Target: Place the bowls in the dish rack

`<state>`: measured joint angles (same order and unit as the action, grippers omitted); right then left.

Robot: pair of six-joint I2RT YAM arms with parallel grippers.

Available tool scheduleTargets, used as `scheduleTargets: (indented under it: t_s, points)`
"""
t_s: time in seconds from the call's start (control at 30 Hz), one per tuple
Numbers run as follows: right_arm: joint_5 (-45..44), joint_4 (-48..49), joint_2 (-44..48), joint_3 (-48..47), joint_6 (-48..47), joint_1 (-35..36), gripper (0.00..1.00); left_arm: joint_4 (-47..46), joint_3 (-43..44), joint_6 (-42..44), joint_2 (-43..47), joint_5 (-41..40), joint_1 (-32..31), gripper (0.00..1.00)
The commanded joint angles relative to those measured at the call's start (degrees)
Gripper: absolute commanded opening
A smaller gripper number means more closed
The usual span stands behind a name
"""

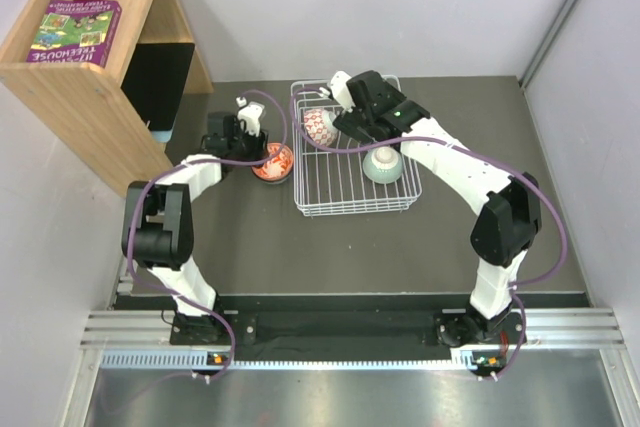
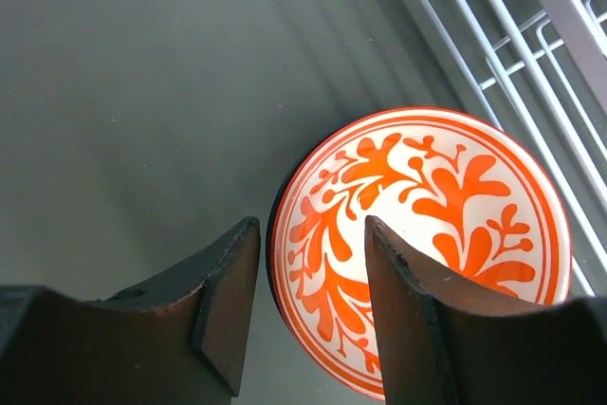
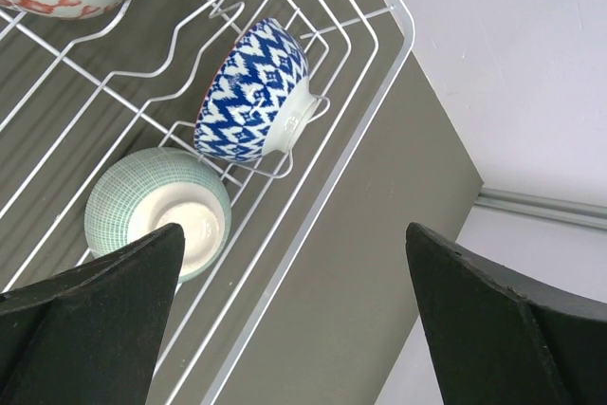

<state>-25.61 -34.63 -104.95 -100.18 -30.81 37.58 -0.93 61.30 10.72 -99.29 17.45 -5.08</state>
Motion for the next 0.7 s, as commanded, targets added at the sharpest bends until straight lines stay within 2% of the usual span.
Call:
scheduleTargets:
  t_s: [0.0, 0.07, 0.3, 0.4, 0.67]
  points:
    - [0.4, 2.8, 3.6, -0.6, 0.8, -0.4, 1.0, -2.6, 2.4, 1.1, -0.6, -0.2, 0.2, 0.52]
    - [0.4, 2.7, 3.5, -0.5, 0.8, -0.3, 1.0, -2.4, 2.6, 1.1, -0.8, -0.1, 0.2, 0.51]
    - [0.1, 2.9, 3.6, -0.5, 0.8, -0.3, 1.0, -2.1, 2.6, 1.1, -0.7, 0.4, 0.2, 0.35]
    - [0.1, 2.8, 3.6, -0.5, 0.8, -0.4, 1.0, -2.0, 2.7, 1.1, -0.6, 0.4, 0.1, 0.33]
    - [0.0, 3.0, 4.2, -0.4, 0.7, -0.4, 1.0, -1.4, 2.9, 1.1, -0.9, 0.5, 0.1, 0.14]
